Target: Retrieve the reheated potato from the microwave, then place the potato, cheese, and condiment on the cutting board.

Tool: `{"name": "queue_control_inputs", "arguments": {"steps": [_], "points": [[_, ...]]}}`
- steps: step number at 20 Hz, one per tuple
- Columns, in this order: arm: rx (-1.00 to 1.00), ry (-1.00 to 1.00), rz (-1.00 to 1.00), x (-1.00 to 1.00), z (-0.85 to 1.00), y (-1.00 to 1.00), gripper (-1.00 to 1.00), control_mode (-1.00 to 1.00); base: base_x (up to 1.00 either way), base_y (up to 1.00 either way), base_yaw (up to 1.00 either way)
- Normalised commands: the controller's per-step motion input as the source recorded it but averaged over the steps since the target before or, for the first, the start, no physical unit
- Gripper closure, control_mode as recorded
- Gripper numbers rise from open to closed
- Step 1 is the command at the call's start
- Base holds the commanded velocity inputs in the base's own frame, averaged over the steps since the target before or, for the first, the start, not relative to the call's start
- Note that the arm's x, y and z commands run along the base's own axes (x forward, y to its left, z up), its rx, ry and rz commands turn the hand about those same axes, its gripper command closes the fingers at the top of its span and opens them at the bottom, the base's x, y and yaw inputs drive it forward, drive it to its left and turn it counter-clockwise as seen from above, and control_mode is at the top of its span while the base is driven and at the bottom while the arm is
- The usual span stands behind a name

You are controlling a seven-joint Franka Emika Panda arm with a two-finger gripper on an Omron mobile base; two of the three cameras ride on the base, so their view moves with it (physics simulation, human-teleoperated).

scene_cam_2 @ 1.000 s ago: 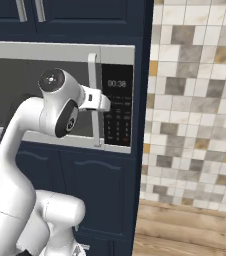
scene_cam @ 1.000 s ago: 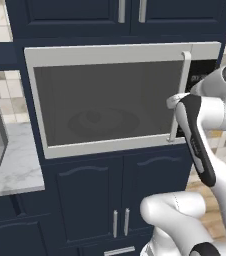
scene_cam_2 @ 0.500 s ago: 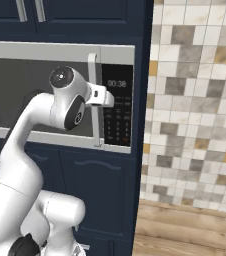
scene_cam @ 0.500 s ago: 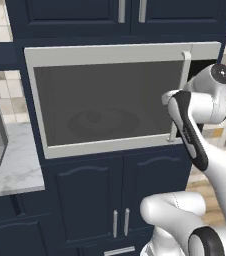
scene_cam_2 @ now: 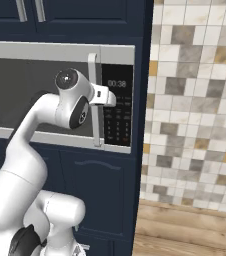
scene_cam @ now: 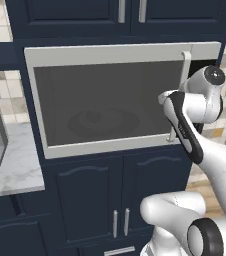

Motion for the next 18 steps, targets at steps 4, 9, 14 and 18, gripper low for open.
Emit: {"name": "queue_control_inputs", "arguments": {"steps": [4,9,14,18], "points": [[0.0,0.0,0.0,0.38,-0.2,0.0,1.0,-1.0,0.0,0.0,0.0],[0.08,0.0,0.0,-0.02,-0.2,0.13,1.0,-1.0,0.0,0.0,0.0],[0.12,0.0,0.0,-0.36,-0.07,0.2,1.0,-1.0,0.0,0.0,0.0],[0.13,0.0,0.0,-0.63,0.0,0.17,1.0,-1.0,0.0,0.0,0.0]]}}
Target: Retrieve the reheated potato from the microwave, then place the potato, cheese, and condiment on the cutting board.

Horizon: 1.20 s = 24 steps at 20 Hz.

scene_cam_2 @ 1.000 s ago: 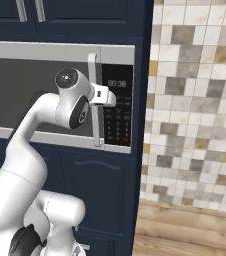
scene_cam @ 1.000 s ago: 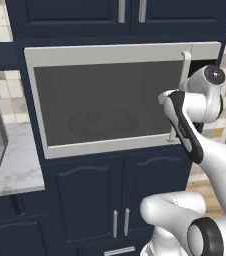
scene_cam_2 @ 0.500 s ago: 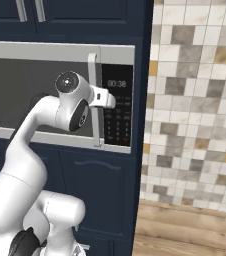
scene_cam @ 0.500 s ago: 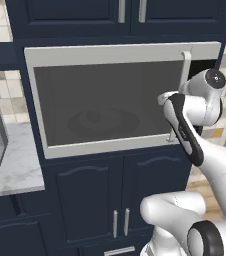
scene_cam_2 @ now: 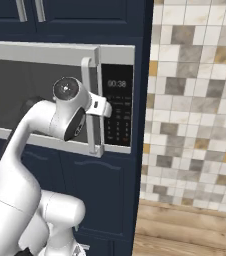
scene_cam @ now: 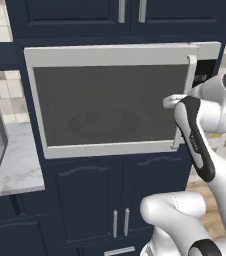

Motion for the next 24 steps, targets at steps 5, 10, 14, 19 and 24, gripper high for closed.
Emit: {"name": "queue_control_inputs", "arguments": {"steps": [5,10,14,19,24], "points": [[0.1,-0.01,0.0,-0.81,0.01,0.16,1.0,-1.0,0.0,0.0,0.0],[0.06,0.0,0.0,-0.79,0.0,0.13,1.0,-1.0,0.0,0.0,0.0],[0.05,0.01,0.0,-0.82,0.01,0.1,1.0,-1.0,0.0,0.0,0.0],[0.06,0.04,0.0,-0.79,0.01,0.09,1.0,-1.0,0.0,0.0,0.0],[0.07,0.08,0.0,-0.75,0.01,0.13,1.0,-1.0,0.0,0.0,0.0]]}}
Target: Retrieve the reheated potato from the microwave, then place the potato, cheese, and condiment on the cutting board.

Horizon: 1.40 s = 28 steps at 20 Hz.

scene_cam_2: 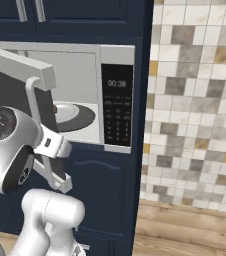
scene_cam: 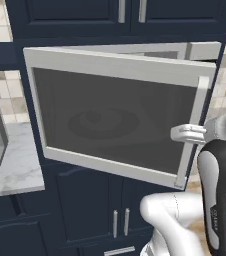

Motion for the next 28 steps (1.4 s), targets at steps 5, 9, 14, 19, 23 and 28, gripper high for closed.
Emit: {"name": "queue_control_inputs", "arguments": {"steps": [5,9,14,19,23,28], "points": [[0.08,0.03,0.0,-0.69,0.0,0.15,1.0,-1.0,0.0,0.0,0.0],[0.08,0.0,0.0,-0.37,-0.03,-0.07,-1.0,-1.0,0.0,0.0,0.0],[0.15,-0.02,0.0,-0.57,0.0,-0.39,-1.0,-1.0,0.0,0.0,0.0],[0.21,-0.03,0.0,-0.4,0.07,-0.48,-1.0,-1.0,0.0,0.0,0.0],[0.18,0.0,0.0,-0.01,0.04,-0.39,-1.0,-1.0,0.0,0.0,0.0],[0.15,0.01,0.0,0.08,0.04,-0.32,-1.0,-1.0,0.0,0.0,0.0]]}}
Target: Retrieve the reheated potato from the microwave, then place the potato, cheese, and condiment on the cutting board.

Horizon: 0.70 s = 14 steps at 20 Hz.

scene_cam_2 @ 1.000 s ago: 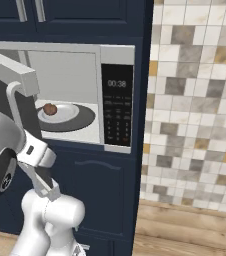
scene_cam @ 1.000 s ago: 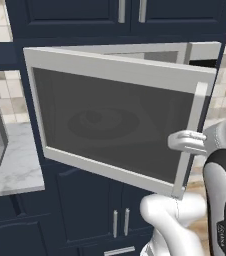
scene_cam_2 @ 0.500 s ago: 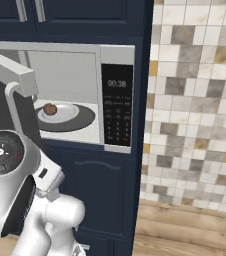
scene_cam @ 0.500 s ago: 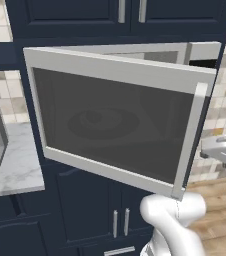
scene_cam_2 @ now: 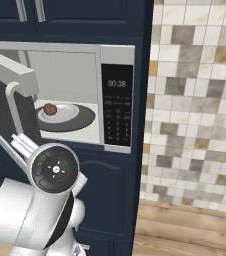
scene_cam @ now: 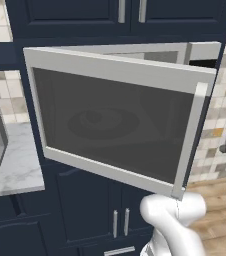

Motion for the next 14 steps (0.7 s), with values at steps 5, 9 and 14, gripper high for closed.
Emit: {"name": "queue_control_inputs", "arguments": {"steps": [5,9,14], "points": [[0.15,0.11,0.0,0.47,0.0,-0.05,-1.0,-1.0,0.0,0.0,0.0],[0.19,0.19,0.0,0.56,0.0,0.0,-1.0,-1.0,0.0,0.0,0.0],[0.14,0.13,0.04,0.3,-0.01,0.3,-1.0,-1.0,0.0,0.0,0.0]]}}
